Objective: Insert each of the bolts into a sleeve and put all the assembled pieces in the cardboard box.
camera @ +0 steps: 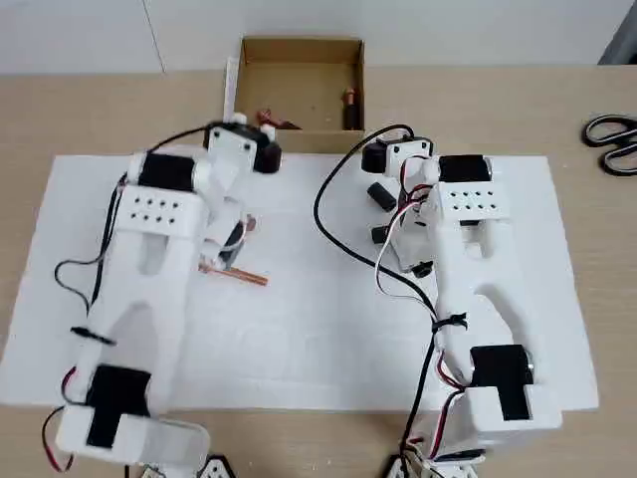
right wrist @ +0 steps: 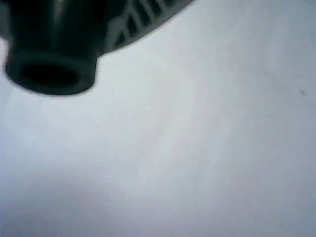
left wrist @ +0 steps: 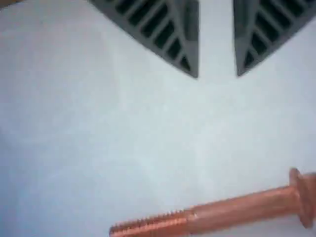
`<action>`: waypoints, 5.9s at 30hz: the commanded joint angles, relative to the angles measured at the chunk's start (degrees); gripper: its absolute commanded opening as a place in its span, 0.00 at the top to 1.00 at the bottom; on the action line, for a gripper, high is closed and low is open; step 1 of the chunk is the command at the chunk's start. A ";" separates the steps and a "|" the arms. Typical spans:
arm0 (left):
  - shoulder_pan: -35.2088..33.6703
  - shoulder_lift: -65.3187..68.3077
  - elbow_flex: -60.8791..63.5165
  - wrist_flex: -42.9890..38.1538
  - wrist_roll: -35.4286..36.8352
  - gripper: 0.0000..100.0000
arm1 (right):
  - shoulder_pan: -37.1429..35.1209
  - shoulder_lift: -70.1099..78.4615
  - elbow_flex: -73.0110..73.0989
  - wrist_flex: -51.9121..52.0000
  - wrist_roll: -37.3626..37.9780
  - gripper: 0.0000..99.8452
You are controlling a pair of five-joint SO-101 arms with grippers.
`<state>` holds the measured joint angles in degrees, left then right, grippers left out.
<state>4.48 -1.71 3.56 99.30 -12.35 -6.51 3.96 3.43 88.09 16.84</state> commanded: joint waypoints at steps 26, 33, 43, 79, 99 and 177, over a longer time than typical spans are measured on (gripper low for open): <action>0.18 11.52 10.24 -21.27 62.77 0.91 | 0.31 -0.31 -0.26 -0.84 -0.79 0.99; -4.75 15.56 7.60 -21.27 66.37 0.91 | 0.31 -0.22 -0.26 -0.84 -0.79 0.99; -5.80 21.71 7.25 -22.15 66.37 0.91 | 0.31 -0.22 -0.26 -0.84 -0.79 0.99; 1.23 17.32 7.69 -20.92 10.90 0.98 | 0.40 -0.22 0.26 -0.84 -0.79 0.99; 1.49 21.54 7.69 -23.30 11.69 0.96 | 0.40 -0.22 0.26 -0.84 -0.79 0.99; 18.11 -50.90 34.07 -53.01 37.01 0.99 | -24.04 -106.33 84.48 -45.23 -21.71 1.00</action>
<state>19.43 -51.21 38.29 48.48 24.31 -27.43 -102.15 87.82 44.75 -4.26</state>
